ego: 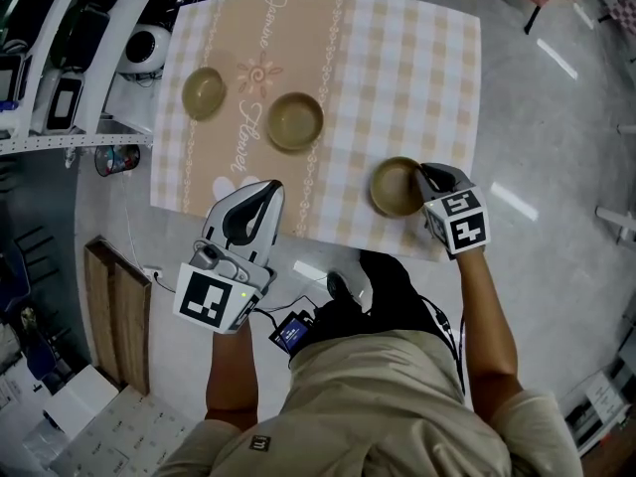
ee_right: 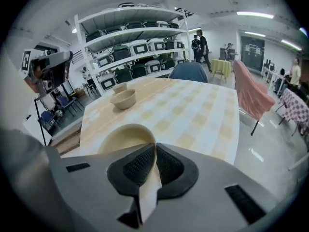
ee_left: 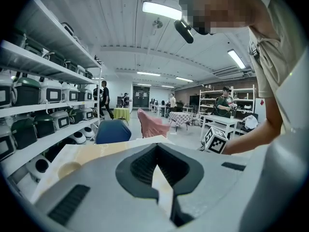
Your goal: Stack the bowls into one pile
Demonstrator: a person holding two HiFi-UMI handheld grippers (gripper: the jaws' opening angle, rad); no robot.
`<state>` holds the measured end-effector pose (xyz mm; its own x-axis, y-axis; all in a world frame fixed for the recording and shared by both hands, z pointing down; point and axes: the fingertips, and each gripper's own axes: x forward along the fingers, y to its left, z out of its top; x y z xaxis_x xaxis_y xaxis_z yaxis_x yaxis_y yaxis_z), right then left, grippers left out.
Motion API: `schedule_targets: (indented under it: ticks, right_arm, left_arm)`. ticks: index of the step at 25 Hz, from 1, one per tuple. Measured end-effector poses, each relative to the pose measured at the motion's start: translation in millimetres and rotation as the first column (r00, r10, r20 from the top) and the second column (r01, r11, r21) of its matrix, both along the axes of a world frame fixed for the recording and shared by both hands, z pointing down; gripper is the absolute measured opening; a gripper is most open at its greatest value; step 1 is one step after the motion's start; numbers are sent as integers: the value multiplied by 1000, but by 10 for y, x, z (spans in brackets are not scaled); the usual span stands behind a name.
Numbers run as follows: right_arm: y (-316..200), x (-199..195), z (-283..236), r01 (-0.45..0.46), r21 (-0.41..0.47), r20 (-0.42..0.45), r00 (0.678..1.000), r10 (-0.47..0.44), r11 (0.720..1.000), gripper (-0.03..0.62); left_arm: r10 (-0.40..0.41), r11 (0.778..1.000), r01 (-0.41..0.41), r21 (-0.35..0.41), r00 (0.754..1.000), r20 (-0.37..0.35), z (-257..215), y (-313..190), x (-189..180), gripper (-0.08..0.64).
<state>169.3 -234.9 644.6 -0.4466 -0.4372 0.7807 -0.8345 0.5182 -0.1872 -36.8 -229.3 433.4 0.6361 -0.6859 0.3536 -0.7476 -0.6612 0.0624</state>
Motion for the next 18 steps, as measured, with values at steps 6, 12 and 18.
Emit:
schedule_targets:
  ticks: [6,12,18]
  right_arm:
    - [-89,-76,-338,17,21,48,999,-18,1000,14]
    - [-307,-195,-823,43,87,82,995,-50,995,12]
    - [-562,-402,-1271,76,155,113,989,-94,985,12]
  left_arm:
    - [-24,999,24,23,1000,13,-209,-87,-77,6]
    - [-60,996,59,60,998,24,-495,-192,-194,6]
    - [-98,991,95,93,995,32,-735,-263,-313,6]
